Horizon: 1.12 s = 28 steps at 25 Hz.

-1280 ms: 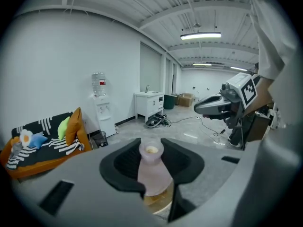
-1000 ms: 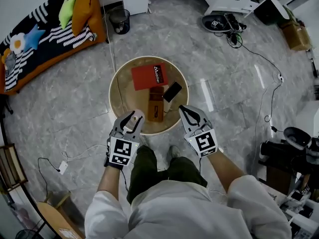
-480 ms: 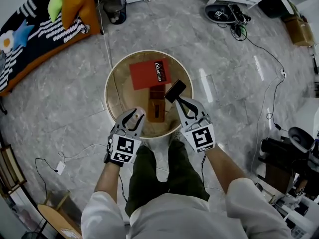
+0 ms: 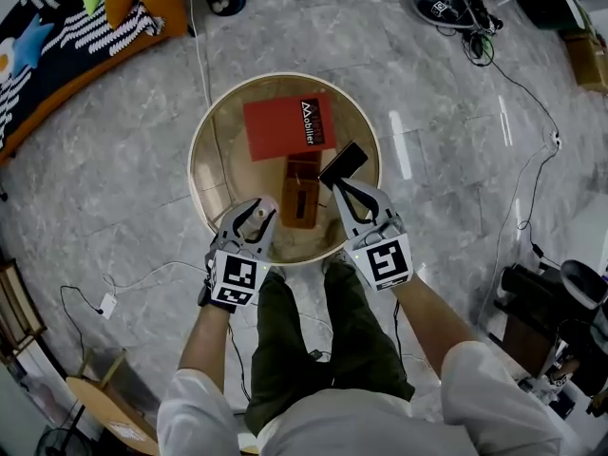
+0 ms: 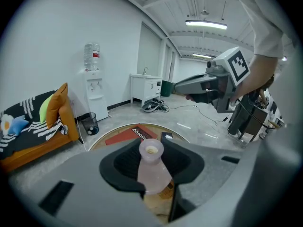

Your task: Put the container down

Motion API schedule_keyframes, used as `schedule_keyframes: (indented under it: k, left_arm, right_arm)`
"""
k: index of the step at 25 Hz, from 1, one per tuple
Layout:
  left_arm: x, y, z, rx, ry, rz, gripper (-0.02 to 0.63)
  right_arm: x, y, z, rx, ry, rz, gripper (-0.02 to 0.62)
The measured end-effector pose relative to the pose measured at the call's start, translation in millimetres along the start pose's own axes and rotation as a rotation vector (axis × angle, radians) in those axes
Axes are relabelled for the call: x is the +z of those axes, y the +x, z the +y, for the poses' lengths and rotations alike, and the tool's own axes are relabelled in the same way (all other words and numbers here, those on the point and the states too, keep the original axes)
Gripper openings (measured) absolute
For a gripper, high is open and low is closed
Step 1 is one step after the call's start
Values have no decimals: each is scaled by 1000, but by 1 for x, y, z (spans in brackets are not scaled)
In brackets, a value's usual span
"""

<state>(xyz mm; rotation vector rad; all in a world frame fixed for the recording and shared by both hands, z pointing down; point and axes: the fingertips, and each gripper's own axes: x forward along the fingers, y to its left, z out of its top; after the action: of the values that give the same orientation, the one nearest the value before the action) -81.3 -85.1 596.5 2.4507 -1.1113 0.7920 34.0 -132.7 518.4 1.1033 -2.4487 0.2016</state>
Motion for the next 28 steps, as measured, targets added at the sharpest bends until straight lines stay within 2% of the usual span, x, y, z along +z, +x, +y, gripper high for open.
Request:
schedule_keyframes:
  k: [8,12,16,28]
  left_arm:
    - [-32,41,9,11,-7,27,135]
    - [-44,59,13,20,-11,34,135]
    - [-57,76,18,30,-23,38,135]
    - [-87,115,24,42,-38,50,135]
  right_arm:
    - [-42,27,-3,44,-15,4,23]
    - [-61,38,0,57,29,62,23]
    - [-73,50,2,79,-4,26,23]
    - [-120,57,3,101,25,90,23]
